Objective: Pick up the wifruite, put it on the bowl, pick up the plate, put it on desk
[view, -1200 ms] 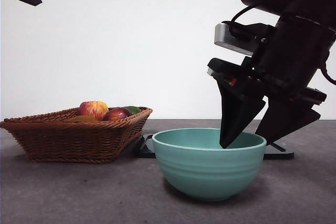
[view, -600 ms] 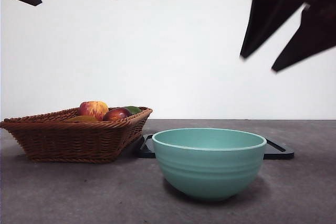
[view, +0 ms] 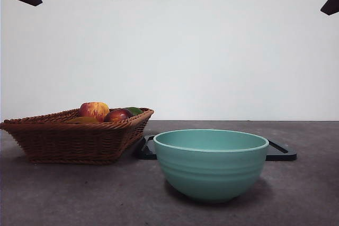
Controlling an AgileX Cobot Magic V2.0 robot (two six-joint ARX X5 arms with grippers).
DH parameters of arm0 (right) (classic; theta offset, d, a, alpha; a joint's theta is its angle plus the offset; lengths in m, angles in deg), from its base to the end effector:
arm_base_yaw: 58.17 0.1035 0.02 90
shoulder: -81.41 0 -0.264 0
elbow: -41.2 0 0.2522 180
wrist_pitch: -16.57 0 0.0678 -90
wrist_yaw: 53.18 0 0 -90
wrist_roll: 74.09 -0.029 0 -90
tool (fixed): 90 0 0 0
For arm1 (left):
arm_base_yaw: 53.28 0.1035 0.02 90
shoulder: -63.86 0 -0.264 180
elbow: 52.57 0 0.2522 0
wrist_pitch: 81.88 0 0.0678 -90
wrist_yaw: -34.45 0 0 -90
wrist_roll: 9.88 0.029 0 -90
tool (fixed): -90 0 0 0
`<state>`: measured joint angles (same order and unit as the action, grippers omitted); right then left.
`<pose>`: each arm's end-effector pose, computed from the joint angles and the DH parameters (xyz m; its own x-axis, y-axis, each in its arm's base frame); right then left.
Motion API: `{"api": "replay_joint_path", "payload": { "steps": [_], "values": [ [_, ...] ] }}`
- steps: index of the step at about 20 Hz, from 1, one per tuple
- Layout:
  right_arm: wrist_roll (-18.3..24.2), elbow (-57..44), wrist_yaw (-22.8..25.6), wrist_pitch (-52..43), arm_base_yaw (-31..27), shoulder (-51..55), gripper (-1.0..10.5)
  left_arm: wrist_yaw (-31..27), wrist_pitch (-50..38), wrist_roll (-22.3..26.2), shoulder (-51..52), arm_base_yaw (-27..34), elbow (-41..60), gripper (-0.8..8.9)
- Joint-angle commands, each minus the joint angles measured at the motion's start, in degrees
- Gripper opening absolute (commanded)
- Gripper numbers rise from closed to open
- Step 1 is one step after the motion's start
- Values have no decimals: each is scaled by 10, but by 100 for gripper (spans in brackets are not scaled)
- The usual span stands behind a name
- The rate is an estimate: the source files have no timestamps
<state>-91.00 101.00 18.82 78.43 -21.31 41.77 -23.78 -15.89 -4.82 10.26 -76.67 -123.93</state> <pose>0.0944 0.0820 0.2954 0.3828 0.6732 -0.6327 -0.5676 0.7117 0.4139 0.1455 -0.0796 0.3240 0.3108 -0.7081 -0.6341 0.7172 0.6125 -0.3324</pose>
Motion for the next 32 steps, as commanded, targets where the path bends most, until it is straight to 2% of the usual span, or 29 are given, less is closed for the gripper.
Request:
{"api": "replay_joint_path", "payload": {
  "steps": [1, 3, 5, 27, 28, 29, 32],
  "values": [
    [0, 10, 0, -2, 5, -3, 232, 4, -3, 3, -3, -3, -6, 288],
    [0, 10, 0, 0, 5, -3, 80, 4, -4, 3, -3, -3, -6, 152],
    [0, 10, 0, 0, 5, -3, 14, 4, -4, 3, -3, -3, -6, 2],
    [9, 10, 0, -2, 5, -3, 14, 3, -10, 3, 10, -1, -6, 8],
    [9, 10, 0, -2, 5, -3, 14, -2, -12, 28, 21, 4, -6, 8],
    [9, 10, 0, -2, 5, -3, 14, -16, -23, 49, 37, 15, -6, 8],
    [9, 10, 0, -2, 5, -3, 14, -76, -143, 48, 104, 77, 5, 8]
  ]
}}
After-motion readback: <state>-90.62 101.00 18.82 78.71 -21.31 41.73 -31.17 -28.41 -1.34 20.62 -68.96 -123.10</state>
